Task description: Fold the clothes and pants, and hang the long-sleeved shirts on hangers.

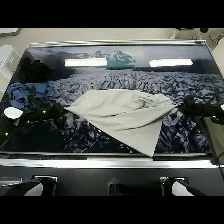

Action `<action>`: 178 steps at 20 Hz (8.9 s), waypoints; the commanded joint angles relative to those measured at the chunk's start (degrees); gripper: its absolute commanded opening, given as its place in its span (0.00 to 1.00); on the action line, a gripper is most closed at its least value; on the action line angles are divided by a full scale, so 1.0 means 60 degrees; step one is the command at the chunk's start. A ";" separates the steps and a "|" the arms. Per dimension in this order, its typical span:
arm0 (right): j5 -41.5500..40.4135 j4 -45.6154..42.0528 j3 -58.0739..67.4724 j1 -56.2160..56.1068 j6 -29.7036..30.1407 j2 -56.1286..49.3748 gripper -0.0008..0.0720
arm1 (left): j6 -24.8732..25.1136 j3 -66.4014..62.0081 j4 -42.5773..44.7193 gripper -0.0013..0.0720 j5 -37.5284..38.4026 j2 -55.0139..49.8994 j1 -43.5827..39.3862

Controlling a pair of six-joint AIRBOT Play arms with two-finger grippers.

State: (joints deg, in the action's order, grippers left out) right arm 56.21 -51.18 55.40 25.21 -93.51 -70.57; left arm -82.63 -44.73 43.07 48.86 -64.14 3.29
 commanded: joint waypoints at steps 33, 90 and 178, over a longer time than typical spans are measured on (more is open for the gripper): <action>0.1599 -0.1392 0.6849 -0.2390 0.2911 0.2401 0.08 | 0.2313 -0.7584 -0.0146 0.05 -0.0255 0.2073 0.0055; 0.6291 -0.3595 0.2178 0.0459 0.0984 -0.2248 0.77 | 0.2579 -0.0616 -0.0222 0.68 0.3064 -0.4280 -0.1198; -0.4127 -0.4801 0.6091 -0.3060 -0.2648 -0.5370 0.07 | -0.0645 -0.5399 0.1566 0.05 -0.5056 -0.5191 -0.0641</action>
State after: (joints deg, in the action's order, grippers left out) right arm 36.69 -79.15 91.92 5.96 -106.94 -102.26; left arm -84.66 -76.49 52.60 24.93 -93.51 0.54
